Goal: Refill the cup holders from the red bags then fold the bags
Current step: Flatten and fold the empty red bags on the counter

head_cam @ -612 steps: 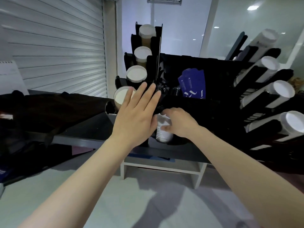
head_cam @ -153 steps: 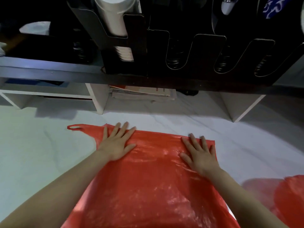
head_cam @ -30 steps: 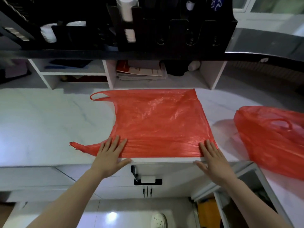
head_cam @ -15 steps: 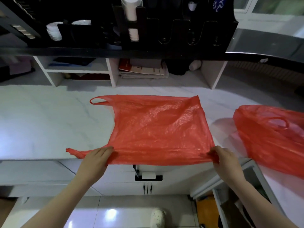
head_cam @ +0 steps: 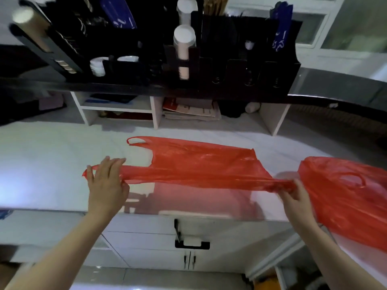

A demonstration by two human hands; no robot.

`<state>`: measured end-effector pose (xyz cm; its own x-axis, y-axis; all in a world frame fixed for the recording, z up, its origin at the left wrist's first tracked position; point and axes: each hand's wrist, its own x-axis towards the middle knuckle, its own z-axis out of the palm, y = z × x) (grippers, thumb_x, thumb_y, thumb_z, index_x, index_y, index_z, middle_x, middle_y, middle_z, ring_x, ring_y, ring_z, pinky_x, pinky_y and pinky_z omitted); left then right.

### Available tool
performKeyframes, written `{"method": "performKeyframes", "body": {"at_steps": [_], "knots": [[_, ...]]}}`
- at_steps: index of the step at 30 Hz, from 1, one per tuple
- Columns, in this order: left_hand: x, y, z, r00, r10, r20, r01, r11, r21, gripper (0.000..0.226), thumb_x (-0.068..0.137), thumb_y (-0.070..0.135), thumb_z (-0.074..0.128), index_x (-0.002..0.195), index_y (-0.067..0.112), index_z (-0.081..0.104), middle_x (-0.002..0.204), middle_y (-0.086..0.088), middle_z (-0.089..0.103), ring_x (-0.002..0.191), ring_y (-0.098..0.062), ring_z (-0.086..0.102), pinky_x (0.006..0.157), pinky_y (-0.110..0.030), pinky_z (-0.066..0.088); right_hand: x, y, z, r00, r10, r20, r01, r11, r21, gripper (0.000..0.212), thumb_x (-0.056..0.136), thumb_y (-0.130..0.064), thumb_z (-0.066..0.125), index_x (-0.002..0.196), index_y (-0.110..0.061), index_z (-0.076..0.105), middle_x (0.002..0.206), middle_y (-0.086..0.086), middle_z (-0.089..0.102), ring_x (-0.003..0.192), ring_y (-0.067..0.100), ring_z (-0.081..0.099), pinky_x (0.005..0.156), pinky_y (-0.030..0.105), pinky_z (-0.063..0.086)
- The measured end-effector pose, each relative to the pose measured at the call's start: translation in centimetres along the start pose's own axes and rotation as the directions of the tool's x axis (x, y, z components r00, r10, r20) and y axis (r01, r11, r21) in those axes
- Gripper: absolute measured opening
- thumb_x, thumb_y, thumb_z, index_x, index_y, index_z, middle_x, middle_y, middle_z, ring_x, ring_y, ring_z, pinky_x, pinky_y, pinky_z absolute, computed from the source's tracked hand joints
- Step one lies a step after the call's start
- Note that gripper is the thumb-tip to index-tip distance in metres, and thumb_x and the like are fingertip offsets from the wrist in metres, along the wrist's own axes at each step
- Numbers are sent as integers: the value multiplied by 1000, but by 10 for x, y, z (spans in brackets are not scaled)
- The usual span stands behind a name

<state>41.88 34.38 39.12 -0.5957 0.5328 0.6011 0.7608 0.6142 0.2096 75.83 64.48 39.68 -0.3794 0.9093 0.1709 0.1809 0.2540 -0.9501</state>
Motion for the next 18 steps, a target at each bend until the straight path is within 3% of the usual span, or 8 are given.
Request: {"method": "performKeyframes", "body": {"at_steps": [2, 4, 7, 8, 10, 12, 15, 18], "knots": [[-4, 0, -1, 989, -32, -146, 30, 999, -17, 64, 65, 0, 68, 126, 5, 49, 123, -20, 51, 120, -41, 44, 97, -54, 28, 8, -10, 3, 1000, 3, -1, -3, 1000, 14, 10, 95, -3, 53, 103, -9, 55, 91, 5, 65, 81, 15, 64, 71, 25, 54], [-16, 6, 1, 951, 134, -280, -133, 991, 23, 46, 75, 12, 56, 120, 11, 49, 116, -13, 49, 108, -34, 47, 84, -45, 32, 15, -17, 5, 1000, 19, -14, -19, 1000, 25, 11, 97, -8, 51, 106, -12, 53, 95, 0, 64, 87, 15, 62, 74, 29, 50], [-31, 13, 10, 928, 339, -153, -354, 932, -83, 26, 80, 20, 49, 105, 18, 53, 99, -5, 60, 93, -26, 54, 77, -37, 39, 22, -25, 9, 999, 33, -32, -32, 998, 56, 12, 98, -8, 48, 109, -10, 52, 97, 1, 62, 87, 13, 59, 72, 21, 45], [-32, 14, 13, 952, 300, -55, -305, 939, -159, 25, 81, 20, 52, 106, 18, 55, 98, -5, 63, 94, -24, 55, 78, -35, 42, 24, -25, 9, 999, 36, -36, -33, 997, 63, 13, 98, -7, 47, 110, -9, 52, 97, 1, 61, 86, 12, 59, 71, 20, 44], [-28, 15, 19, 978, 6, 209, 61, 947, -316, 38, 81, 15, 65, 118, 13, 59, 112, -7, 62, 105, -24, 55, 87, -34, 43, 25, -24, 8, 998, 49, -31, -47, 997, 69, 15, 98, -6, 47, 112, -6, 51, 97, 3, 60, 85, 12, 59, 70, 19, 44], [-17, 19, 23, 841, -277, 465, 471, 798, -375, 57, 79, 15, 73, 131, 8, 51, 121, -7, 58, 107, -21, 54, 86, -34, 43, 27, -22, 7, 997, 70, -26, -67, 995, 78, 16, 98, -7, 47, 113, -6, 51, 99, 4, 61, 86, 12, 59, 70, 20, 45], [2, 28, 37, 675, -298, 675, 675, 618, -403, 58, 78, 19, 76, 130, 14, 51, 110, -2, 60, 95, -17, 55, 73, -32, 46, 32, -17, 1, 996, 92, -9, -91, 991, 101, 15, 98, -7, 47, 111, -9, 53, 98, 3, 63, 88, 15, 61, 73, 23, 47], [19, 37, 49, 640, -296, 709, 751, 435, -497, 57, 61, 21, 82, 114, 14, 62, 102, -5, 68, 96, -28, 64, 80, -39, 53, 44, -13, -6, 995, 104, 14, -105, 988, 115, 12, 98, -8, 46, 100, -16, 56, 98, 7, 64, 89, 20, 63, 81, 33, 51]]}}
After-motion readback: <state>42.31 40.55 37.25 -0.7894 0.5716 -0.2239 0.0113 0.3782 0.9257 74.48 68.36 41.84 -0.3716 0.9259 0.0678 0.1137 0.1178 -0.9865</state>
